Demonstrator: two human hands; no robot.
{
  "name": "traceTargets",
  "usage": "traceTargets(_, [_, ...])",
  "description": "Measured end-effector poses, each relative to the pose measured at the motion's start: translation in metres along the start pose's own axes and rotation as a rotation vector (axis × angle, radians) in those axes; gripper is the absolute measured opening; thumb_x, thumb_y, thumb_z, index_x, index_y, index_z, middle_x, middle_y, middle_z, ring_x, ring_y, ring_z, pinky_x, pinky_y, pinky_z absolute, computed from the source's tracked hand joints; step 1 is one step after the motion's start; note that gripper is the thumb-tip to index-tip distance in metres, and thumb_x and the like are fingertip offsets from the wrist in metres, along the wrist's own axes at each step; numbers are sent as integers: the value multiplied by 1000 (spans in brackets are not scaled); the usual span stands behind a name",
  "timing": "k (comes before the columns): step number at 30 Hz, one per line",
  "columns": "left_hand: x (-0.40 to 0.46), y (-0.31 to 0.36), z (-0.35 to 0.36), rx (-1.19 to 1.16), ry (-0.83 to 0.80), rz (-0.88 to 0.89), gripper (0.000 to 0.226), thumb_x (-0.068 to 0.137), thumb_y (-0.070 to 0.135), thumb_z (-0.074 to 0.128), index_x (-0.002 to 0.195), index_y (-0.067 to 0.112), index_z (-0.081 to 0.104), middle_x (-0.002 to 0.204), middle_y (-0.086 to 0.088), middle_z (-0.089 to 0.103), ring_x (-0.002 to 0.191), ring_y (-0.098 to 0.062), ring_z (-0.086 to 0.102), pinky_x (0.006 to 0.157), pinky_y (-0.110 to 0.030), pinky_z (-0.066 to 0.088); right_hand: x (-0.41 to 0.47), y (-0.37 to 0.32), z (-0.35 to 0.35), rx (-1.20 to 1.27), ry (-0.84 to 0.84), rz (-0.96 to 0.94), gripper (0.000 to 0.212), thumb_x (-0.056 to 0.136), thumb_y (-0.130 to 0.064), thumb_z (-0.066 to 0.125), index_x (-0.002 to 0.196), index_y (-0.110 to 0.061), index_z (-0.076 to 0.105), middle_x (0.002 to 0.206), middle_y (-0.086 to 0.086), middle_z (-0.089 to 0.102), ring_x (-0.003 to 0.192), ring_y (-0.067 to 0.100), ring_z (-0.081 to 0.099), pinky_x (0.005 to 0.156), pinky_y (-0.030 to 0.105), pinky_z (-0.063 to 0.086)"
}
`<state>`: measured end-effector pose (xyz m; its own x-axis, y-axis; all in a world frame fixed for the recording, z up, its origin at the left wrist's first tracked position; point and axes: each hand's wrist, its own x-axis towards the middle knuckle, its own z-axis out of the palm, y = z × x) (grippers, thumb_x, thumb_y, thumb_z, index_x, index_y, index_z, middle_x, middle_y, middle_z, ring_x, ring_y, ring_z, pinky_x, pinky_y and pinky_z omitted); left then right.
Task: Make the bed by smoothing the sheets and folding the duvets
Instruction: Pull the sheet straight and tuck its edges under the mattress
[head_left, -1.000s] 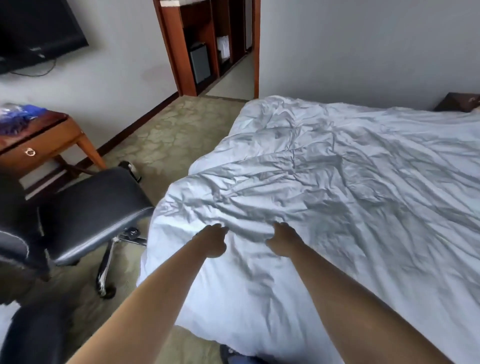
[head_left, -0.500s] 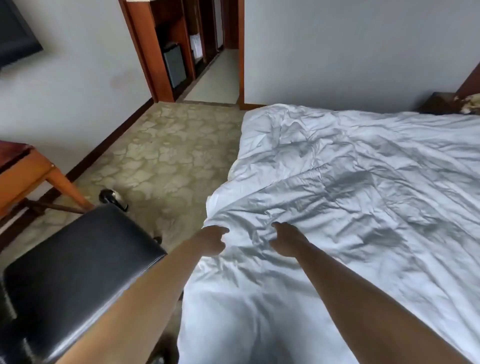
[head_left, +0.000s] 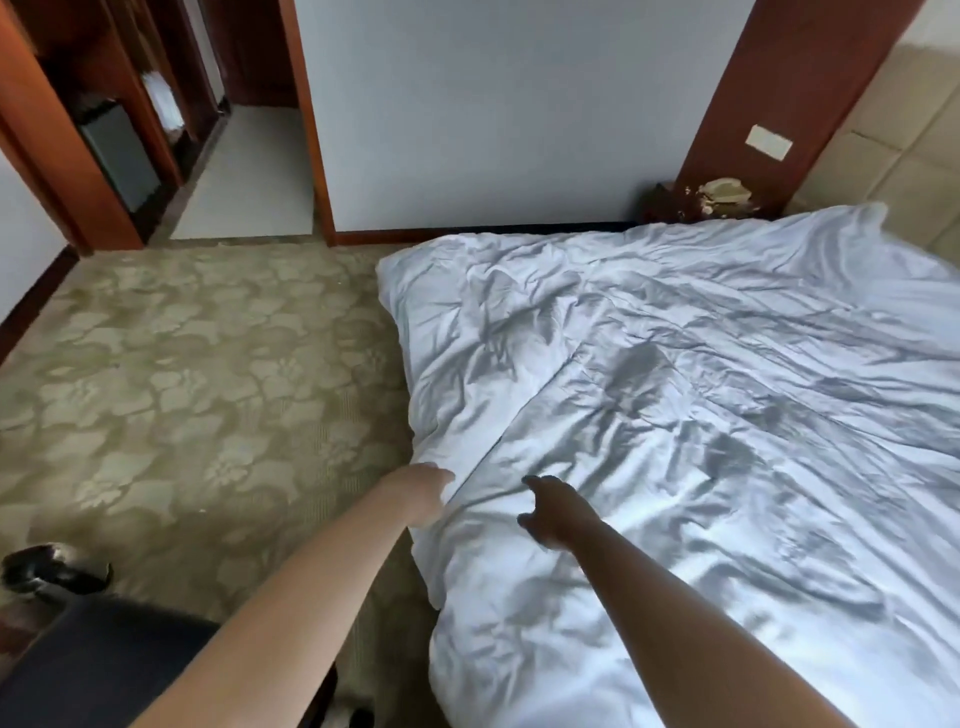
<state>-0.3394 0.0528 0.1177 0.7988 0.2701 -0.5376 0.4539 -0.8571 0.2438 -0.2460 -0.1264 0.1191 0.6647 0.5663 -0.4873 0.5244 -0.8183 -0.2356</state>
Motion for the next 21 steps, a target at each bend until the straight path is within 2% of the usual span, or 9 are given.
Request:
traceTargets(3, [36,-13,-20,-2,-17,14,58,98,9,34,153,20,19,160,-6,12,145,-24,21,114,-31,29,27,-4,-8,36,18,32,61,92,-28,51,148,-19,29,149,8,36,138,24,32,113,36,30])
traceTargets(5, [57,-15,-31,27,-37,18,59,97,9,34,152,22,19,160,-5,14,143,-24,24,112,-33,32,45,-3,-12,67,35,49,60,92,-28,53,147,-19,32,145,10,39,136,26,36,111,36,33])
traceTargets(9, [95,-13,-54,104,-97,46,57,97,11,34,152,22,22,158,-3,20,143,-24,25,113,-34,30,82,0,-24,152,39,89,58,93,-29,52,146,-19,32,144,9,40,135,26,36,109,37,34])
traceTargets(12, [123,-11,-75,156,-138,87,55,97,12,37,150,22,27,155,-5,26,137,-24,33,108,-33,35,105,0,-35,191,58,122,56,94,-27,49,147,-20,31,143,8,39,134,25,36,107,35,34])
traceTargets(16, [157,-11,-101,195,-129,144,56,98,10,35,151,23,22,159,-2,15,143,-23,24,113,-31,30,133,-5,-47,242,71,166,59,94,-29,50,148,-19,29,145,8,37,135,26,36,109,36,34])
traceTargets(21, [209,-30,-135,223,-123,206,62,94,5,36,151,26,24,157,0,21,137,-22,35,98,-26,42,181,-26,-64,228,69,212,59,93,-29,50,148,-19,30,145,9,38,134,26,37,109,36,34])
